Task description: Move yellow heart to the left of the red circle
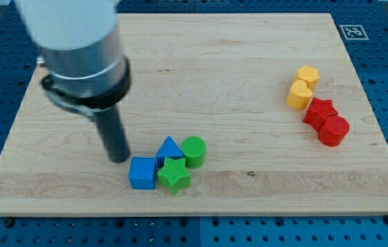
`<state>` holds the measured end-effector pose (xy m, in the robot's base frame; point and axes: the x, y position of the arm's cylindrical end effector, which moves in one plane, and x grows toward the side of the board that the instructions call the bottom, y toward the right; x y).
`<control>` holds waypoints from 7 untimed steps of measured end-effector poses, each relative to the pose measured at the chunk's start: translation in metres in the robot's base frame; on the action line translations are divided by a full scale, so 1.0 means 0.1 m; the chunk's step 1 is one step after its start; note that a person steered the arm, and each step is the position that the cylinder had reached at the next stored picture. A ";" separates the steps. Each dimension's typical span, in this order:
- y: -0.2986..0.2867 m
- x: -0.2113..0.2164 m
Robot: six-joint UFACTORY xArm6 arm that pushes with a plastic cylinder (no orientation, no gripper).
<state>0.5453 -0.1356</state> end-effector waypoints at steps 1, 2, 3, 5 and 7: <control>-0.18 0.24; 0.06 0.35; 0.35 0.35; -0.05 0.02; 0.14 -1.68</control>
<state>0.3770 -0.1215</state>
